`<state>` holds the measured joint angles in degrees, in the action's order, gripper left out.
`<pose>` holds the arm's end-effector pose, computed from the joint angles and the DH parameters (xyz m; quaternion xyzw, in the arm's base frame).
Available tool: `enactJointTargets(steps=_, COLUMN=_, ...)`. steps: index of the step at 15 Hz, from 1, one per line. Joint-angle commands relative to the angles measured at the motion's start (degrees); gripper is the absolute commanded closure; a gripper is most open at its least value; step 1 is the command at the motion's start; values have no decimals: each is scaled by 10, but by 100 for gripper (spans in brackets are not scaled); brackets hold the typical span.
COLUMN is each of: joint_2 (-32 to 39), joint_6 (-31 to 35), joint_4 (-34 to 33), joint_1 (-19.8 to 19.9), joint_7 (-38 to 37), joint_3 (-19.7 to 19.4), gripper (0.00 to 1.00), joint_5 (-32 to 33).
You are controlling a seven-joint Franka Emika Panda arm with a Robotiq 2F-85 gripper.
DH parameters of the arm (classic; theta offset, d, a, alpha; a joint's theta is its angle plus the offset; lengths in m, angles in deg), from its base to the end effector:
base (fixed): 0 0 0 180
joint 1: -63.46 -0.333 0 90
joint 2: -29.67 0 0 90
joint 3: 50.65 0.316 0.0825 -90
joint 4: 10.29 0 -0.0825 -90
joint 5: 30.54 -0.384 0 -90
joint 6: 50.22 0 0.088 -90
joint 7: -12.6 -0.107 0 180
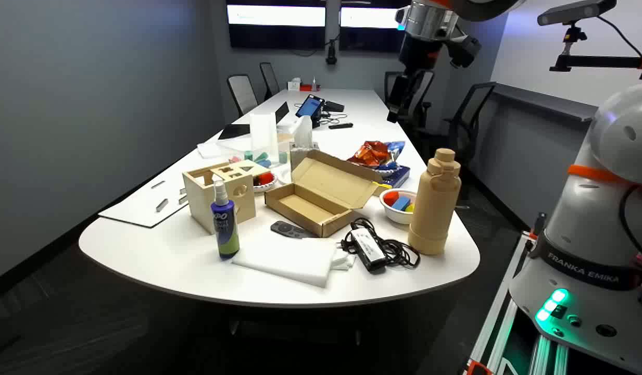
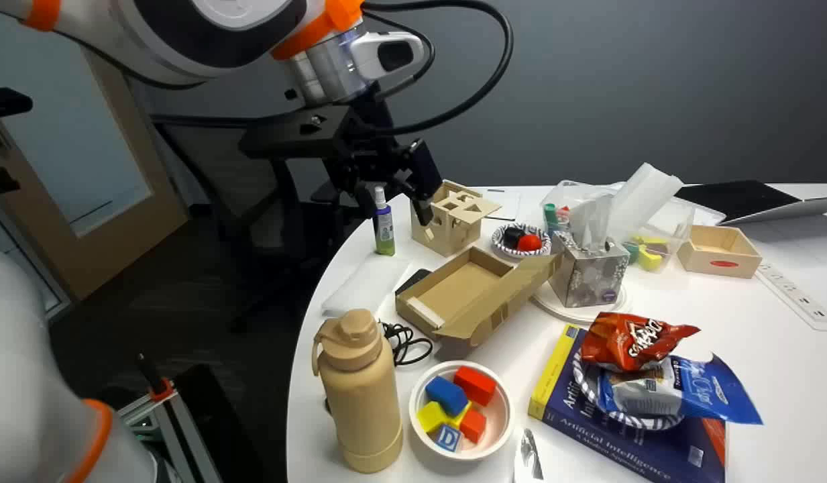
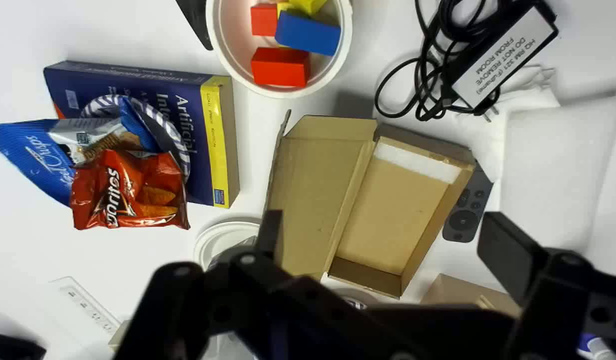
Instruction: Remove the lid from the blue bottle.
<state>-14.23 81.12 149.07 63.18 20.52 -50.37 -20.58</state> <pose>0.3366 -0.0006 0.4488 0.9804 0.1202 0.1324 0.0829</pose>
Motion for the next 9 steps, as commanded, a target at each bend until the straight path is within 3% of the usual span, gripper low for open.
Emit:
enactJointTargets(steps=1, joint_2=0, joint_6=-1, joint_4=-1, joint_1=-2, joint_7=-1, joint_3=-1, gripper=0, joint_5=1)
enactJointTargets(steps=6, joint_2=0, joint_6=-1, joint_4=-1, joint_1=-2, joint_7=-1, joint_3=-1, gripper=0, joint_5=1)
enactJointTargets(steps=9, joint_2=53, joint_6=0, joint_4=-28, joint_1=-20, joint_7=-11, joint_3=15, gripper=0, joint_5=-10)
